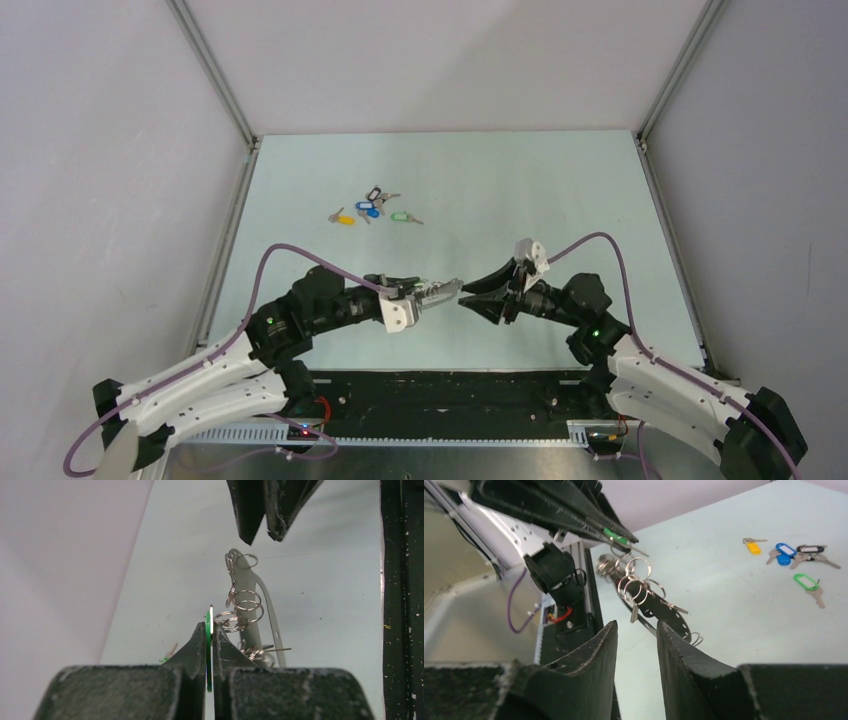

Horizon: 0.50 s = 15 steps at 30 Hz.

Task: Remove the keys from the keyring

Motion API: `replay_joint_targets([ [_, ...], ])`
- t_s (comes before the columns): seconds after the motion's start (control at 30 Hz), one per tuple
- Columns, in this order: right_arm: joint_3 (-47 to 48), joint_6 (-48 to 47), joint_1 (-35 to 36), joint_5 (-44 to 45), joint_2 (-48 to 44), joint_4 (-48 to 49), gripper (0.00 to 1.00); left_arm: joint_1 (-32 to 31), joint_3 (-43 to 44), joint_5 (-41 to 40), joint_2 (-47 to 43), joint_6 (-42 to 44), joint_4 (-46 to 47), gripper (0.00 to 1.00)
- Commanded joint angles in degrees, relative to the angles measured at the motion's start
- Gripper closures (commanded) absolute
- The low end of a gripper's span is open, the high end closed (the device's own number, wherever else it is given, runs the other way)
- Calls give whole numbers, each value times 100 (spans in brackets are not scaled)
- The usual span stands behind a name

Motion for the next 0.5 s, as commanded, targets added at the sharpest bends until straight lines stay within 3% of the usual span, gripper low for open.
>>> replay_joint_targets([
  [0.0, -34, -1051, 316, -112, 16, 671, 63, -21, 90, 187, -36, 52, 348, 100],
  [0.17, 114, -1887, 702, -58, 236, 717, 68, -24, 75, 326, -38, 97, 348, 100],
  [0.47, 506, -2456, 1024, -27, 600, 584, 70, -23, 17, 490, -42, 242, 342, 100],
])
